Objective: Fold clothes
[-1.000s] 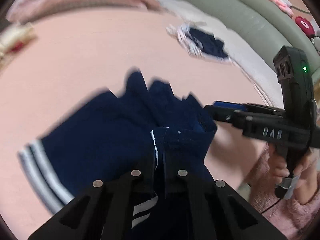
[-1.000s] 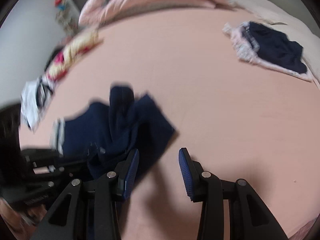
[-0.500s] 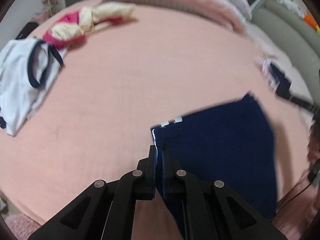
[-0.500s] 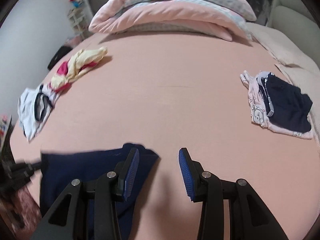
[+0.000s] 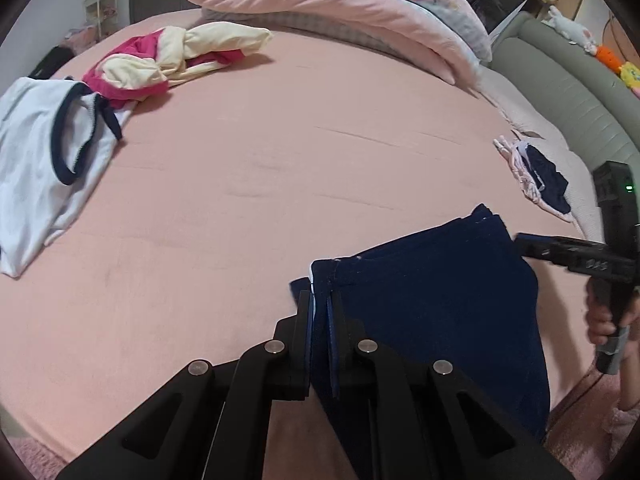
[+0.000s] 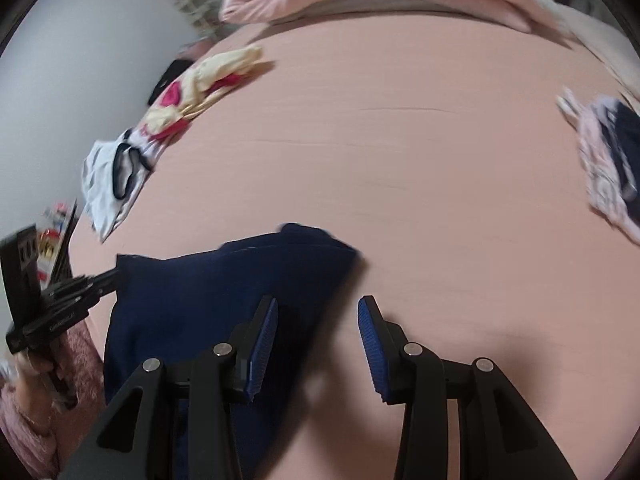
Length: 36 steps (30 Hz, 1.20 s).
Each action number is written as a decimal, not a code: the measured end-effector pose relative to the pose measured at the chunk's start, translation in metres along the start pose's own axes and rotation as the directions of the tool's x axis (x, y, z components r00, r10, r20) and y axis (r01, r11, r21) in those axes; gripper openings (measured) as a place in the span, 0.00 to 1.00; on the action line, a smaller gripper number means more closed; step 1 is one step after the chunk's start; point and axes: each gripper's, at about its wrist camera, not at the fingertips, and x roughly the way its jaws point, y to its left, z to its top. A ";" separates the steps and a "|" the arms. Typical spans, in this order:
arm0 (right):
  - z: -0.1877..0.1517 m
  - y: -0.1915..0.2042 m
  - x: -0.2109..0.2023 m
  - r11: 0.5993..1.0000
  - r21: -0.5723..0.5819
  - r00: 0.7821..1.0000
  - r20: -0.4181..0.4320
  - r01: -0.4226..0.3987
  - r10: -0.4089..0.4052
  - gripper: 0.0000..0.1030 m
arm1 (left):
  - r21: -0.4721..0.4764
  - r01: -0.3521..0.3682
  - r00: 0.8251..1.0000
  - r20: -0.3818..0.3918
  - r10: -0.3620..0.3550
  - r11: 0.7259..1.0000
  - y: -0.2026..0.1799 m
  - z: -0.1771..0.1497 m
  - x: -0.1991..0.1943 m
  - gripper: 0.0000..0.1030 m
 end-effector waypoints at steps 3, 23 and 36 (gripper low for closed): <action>-0.004 0.009 0.025 0.999 -0.039 1.000 -0.025 -0.020 0.019 0.29 | -0.001 -0.013 1.000 -0.027 0.013 1.000 0.001 -0.003 0.011 0.06; -0.013 0.048 0.020 0.987 -0.152 0.999 0.017 0.052 -0.050 0.16 | 0.004 -0.030 0.999 -0.018 0.030 1.000 -0.001 -0.009 0.016 0.06; -0.007 -0.015 -0.045 0.989 0.143 0.979 0.204 -0.028 -0.002 0.35 | 0.012 0.042 0.994 0.104 -0.043 0.999 -0.003 0.002 -0.009 0.06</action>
